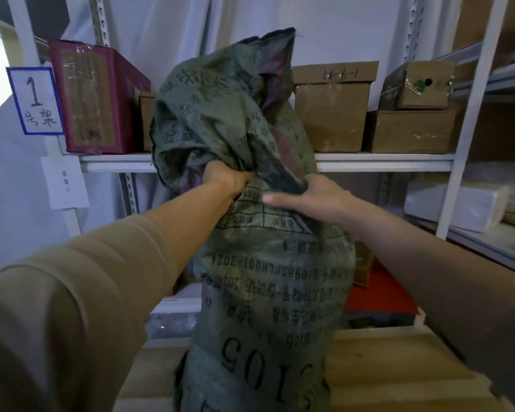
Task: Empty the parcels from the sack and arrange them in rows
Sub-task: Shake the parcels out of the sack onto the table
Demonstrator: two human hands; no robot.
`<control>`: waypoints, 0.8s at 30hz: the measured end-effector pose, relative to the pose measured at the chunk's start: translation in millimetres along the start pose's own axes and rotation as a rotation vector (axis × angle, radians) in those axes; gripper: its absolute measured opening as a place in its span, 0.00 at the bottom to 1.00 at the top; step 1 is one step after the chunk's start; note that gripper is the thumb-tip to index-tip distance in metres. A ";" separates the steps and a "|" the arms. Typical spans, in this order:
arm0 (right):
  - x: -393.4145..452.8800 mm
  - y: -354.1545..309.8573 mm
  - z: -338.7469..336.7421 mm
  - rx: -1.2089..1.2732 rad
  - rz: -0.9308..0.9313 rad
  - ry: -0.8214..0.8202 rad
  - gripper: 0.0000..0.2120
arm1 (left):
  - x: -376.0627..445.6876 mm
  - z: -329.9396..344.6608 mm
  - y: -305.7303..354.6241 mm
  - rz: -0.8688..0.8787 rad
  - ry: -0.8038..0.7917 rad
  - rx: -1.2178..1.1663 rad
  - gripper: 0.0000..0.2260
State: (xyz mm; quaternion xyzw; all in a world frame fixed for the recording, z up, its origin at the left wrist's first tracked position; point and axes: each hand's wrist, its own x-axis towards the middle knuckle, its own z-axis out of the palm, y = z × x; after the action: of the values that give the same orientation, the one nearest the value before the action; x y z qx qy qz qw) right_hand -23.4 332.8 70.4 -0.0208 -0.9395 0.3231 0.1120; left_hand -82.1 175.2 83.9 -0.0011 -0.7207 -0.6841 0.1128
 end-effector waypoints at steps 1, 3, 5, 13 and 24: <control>-0.4 4.7 1.7 -0.180 0.014 -0.007 0.56 | 1.1 0.3 1.5 0.027 -0.013 0.014 0.24; -2.1 4.8 2.9 -0.332 0.035 0.044 0.44 | -1.8 2.8 5.1 0.036 0.000 0.023 0.23; -4.4 -3.4 2.3 -0.329 0.026 0.086 0.31 | -8.6 4.5 6.0 0.061 0.008 0.029 0.23; 4.4 5.3 12.4 -0.091 0.013 0.254 0.10 | -38.7 -19.2 0.8 0.103 -0.167 0.287 0.46; -1.9 0.5 14.5 0.159 0.082 0.358 0.11 | -45.4 -29.1 -35.3 0.103 -0.068 0.377 0.18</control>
State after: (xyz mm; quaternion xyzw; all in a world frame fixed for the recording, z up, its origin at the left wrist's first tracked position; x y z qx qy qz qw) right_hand -24.8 324.3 58.6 -0.1075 -0.8744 0.3917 0.2654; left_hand -38.6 151.1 42.8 -0.0398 -0.8383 -0.5300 0.1214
